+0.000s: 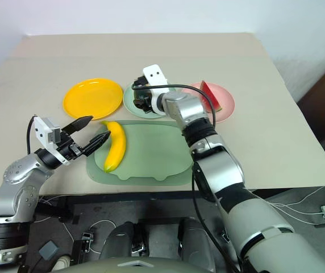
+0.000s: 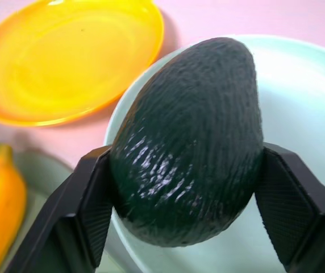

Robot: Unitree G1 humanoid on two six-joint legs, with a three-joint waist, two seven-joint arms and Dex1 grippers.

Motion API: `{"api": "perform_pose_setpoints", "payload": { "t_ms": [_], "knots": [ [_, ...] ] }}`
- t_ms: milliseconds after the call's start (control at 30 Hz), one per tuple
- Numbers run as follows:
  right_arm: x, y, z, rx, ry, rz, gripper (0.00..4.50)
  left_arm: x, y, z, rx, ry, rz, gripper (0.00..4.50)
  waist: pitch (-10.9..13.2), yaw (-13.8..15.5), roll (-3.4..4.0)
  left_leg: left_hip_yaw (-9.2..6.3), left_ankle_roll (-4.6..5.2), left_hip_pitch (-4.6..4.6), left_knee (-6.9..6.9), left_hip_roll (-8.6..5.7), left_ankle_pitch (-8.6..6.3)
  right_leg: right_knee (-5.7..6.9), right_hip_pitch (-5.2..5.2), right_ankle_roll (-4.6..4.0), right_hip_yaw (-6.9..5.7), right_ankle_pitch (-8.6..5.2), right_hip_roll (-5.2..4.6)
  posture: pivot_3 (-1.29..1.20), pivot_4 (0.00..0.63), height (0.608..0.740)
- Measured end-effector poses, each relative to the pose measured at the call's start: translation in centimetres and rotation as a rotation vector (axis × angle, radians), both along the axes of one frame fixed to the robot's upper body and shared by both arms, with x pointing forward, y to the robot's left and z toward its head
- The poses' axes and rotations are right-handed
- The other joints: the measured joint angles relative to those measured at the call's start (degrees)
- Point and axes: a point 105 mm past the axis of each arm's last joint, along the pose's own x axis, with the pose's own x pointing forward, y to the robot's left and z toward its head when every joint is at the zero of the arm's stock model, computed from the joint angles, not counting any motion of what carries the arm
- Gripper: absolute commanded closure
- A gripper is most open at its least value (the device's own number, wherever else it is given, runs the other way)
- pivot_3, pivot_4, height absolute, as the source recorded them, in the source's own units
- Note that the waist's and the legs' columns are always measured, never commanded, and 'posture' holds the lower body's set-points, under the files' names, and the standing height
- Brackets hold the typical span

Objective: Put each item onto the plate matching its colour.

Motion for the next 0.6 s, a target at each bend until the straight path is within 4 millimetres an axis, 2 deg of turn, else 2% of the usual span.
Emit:
{"api": "perform_pose_setpoints", "payload": {
  "t_ms": [100,167,233,467,600],
  "knots": [
    [-0.1,0.7,-1.6,-0.028,0.012,0.013,0.01,0.0,0.1,0.0,0.000,-0.003,0.010,0.00,0.00,0.18,0.00,-0.01,0.00,0.00,0.03,0.00,0.00,0.00,0.03,0.00,0.00,0.00,0.00,0.00,0.150,0.695],
    [-0.3,0.8,-2.6,-0.037,0.034,0.016,0.01,-0.1,0.2,-0.1,0.002,-0.009,0.015,0.00,0.00,0.24,0.00,-0.02,0.00,-0.04,0.06,-0.01,0.00,0.00,0.01,0.00,0.00,0.00,-0.01,0.00,0.150,0.695],
    [-0.1,0.5,-2.7,-0.040,0.028,0.013,0.01,-0.1,0.3,-0.1,0.003,-0.019,0.018,0.00,0.00,0.23,0.00,-0.04,0.00,-0.05,0.06,0.00,0.00,0.02,0.00,0.00,-0.01,0.00,-0.01,0.00,0.150,0.695],
    [0.8,-1.2,-0.1,0.000,-0.041,-0.005,0.01,-0.2,0.3,-0.1,0.001,-0.026,0.023,0.00,0.01,0.17,0.01,-0.05,0.00,-0.06,0.06,0.00,0.00,0.02,-0.02,0.00,0.00,0.00,-0.01,0.00,0.150,0.695],
    [0.1,-2.3,1.9,0.070,-0.112,0.045,0.01,-0.2,0.4,-0.1,-0.001,-0.022,0.030,0.00,0.00,0.24,0.00,-0.09,0.00,-0.05,0.03,0.01,0.00,0.00,0.00,0.00,0.01,0.00,-0.01,0.00,0.150,0.695]
  ]
}}
